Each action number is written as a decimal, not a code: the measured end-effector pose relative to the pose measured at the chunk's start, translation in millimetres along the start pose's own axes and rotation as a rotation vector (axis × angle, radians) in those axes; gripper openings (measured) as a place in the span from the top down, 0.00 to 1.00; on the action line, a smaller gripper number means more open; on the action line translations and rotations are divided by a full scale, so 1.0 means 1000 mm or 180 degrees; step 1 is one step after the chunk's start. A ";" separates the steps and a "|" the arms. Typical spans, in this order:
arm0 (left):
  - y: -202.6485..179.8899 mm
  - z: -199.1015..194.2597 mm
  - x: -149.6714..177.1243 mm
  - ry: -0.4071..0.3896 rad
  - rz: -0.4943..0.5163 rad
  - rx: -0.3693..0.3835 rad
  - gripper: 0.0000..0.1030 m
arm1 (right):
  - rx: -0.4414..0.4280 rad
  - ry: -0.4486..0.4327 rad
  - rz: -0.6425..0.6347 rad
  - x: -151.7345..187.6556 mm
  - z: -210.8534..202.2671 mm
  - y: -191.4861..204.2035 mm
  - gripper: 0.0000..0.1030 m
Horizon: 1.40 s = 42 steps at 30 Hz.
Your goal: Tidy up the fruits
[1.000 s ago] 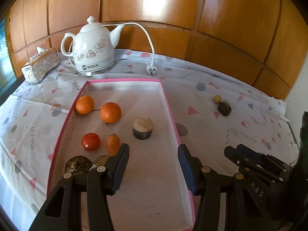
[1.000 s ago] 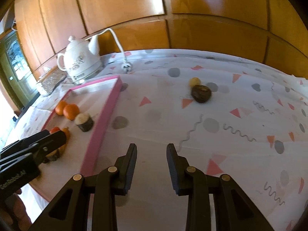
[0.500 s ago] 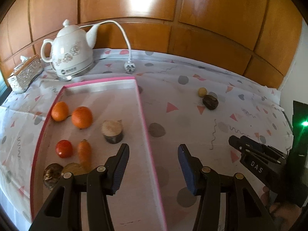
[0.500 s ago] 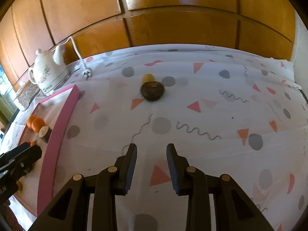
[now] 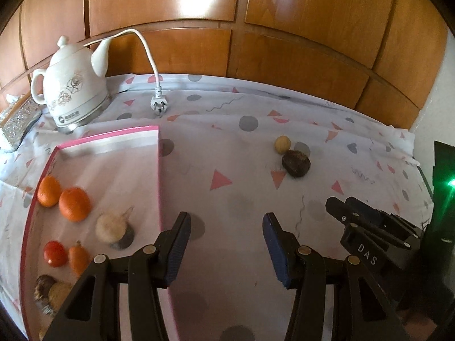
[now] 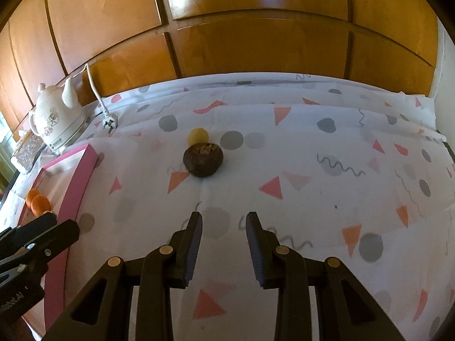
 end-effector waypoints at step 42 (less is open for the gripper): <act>-0.010 0.073 -0.034 0.0183 -0.0071 -0.0053 0.49 | 0.0010 0.0000 -0.0119 -0.036 0.052 0.000 0.64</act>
Point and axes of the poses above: each gripper's, at about its wrist camera, not at the fingertips, and z roughly the way its jaws point, y to its left, x to its underside, the point moved 6 cm from there along z, roughly the way its jaws point, and after that the axes turned 3 degrees about z, right-handed, at the moved point
